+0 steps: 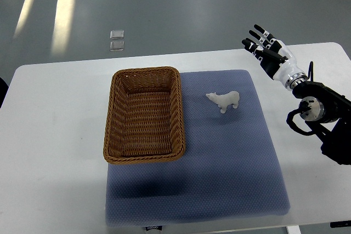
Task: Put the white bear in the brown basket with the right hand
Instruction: 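Reach the right hand down over the white polar bear figurine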
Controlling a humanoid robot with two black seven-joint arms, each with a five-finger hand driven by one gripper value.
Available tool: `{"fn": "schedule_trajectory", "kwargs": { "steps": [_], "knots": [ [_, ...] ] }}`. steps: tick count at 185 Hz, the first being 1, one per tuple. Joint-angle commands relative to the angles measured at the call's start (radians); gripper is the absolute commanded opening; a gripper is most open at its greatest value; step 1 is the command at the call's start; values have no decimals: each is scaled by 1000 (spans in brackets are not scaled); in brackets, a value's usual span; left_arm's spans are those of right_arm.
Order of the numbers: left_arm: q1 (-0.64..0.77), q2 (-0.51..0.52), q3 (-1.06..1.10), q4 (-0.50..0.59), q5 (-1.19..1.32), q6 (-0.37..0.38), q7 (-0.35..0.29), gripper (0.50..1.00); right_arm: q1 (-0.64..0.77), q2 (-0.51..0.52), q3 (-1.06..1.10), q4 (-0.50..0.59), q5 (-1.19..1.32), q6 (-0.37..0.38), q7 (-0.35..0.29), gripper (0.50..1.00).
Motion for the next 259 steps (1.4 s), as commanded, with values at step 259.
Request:
{"fn": "schedule_trajectory", "kwargs": {
  "steps": [259],
  "knots": [
    [3,0,-1,4,0,0,0,1000,126,-134,-443,17,-993,-29,258,860]
  ]
}}
